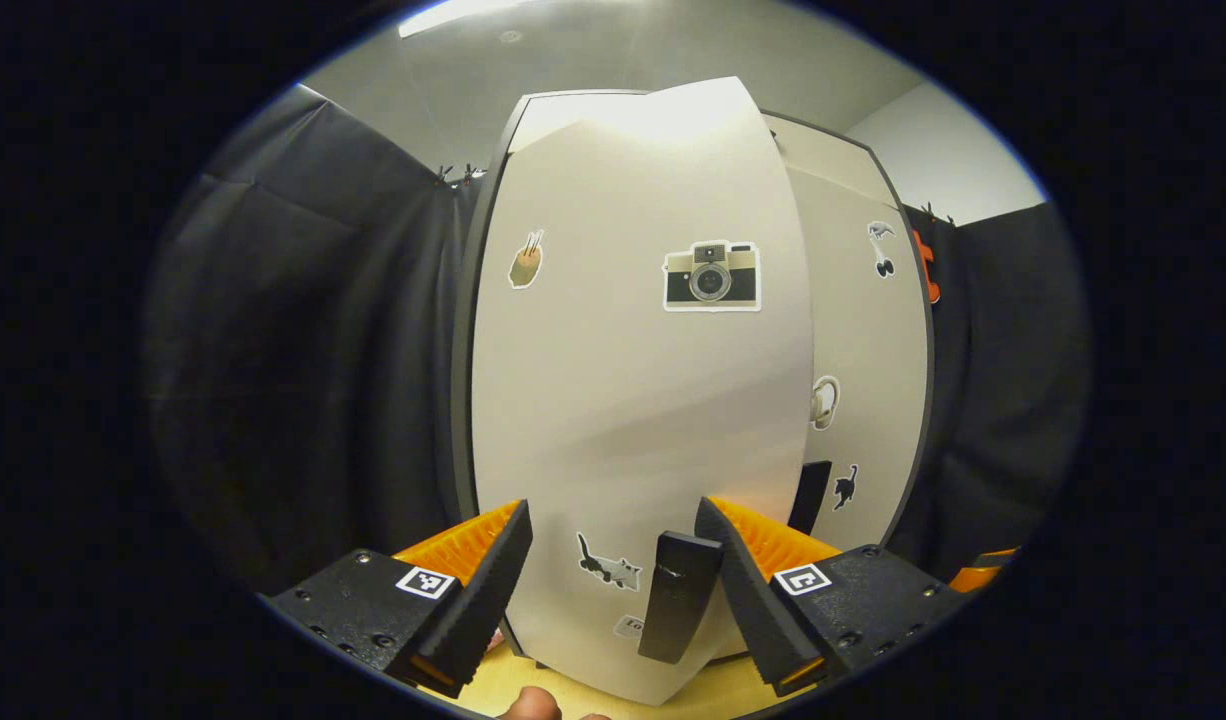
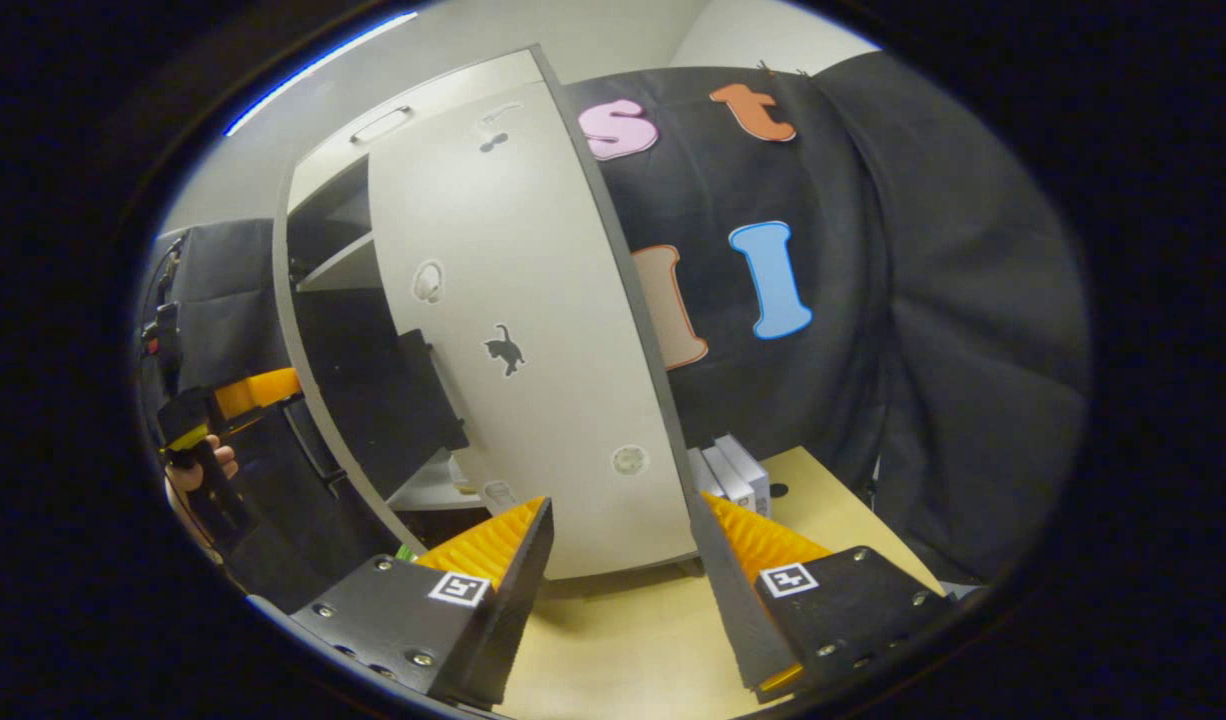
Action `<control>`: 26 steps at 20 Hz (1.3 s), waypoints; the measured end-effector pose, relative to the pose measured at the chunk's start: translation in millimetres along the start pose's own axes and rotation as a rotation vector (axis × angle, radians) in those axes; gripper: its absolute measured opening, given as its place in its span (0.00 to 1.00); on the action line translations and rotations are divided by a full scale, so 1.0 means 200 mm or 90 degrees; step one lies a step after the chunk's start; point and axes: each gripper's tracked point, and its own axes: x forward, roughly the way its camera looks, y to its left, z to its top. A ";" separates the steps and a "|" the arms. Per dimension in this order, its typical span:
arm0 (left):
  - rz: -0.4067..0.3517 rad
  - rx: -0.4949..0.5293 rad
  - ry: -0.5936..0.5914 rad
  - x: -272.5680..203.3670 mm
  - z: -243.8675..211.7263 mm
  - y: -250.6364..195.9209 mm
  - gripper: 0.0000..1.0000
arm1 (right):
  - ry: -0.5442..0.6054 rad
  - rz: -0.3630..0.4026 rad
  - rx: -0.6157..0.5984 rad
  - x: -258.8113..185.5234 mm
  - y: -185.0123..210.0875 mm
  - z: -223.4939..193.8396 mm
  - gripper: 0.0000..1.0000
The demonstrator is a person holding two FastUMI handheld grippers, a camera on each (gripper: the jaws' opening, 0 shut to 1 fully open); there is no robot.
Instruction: Grab one shoe with the right hand and put it into the shoe cabinet, grab the other shoe with the left hand and put it into the shoe cabinet; then close the right door with the right hand and the left door with the left hand.
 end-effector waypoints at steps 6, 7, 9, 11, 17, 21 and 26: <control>0.000 -0.018 0.001 0.00 0.00 -0.01 1.00 | 0.000 -0.023 0.007 -0.01 -0.11 0.00 0.83; -0.001 -0.019 0.001 0.00 0.00 -0.01 1.00 | -0.002 -0.026 0.008 -0.01 -0.12 0.01 0.83; -0.002 -0.021 0.001 -0.01 0.00 -0.01 1.00 | -0.004 -0.033 0.010 -0.01 -0.15 0.01 0.83; -0.006 -0.024 -0.002 -0.01 0.00 -0.02 1.00 | -0.003 -0.038 0.012 -0.01 -0.17 0.01 0.83; -0.065 -0.095 0.020 0.00 -0.05 -0.11 1.00 | -0.003 -0.049 0.016 0.02 -0.20 0.01 0.83; -0.065 -0.086 0.066 0.01 -0.18 -0.12 1.00 | -0.005 -0.061 0.016 0.04 -0.23 0.02 0.83; -0.041 -0.052 0.085 0.02 -0.30 -0.12 1.00 | -0.011 -0.090 0.021 0.04 -0.31 0.04 0.83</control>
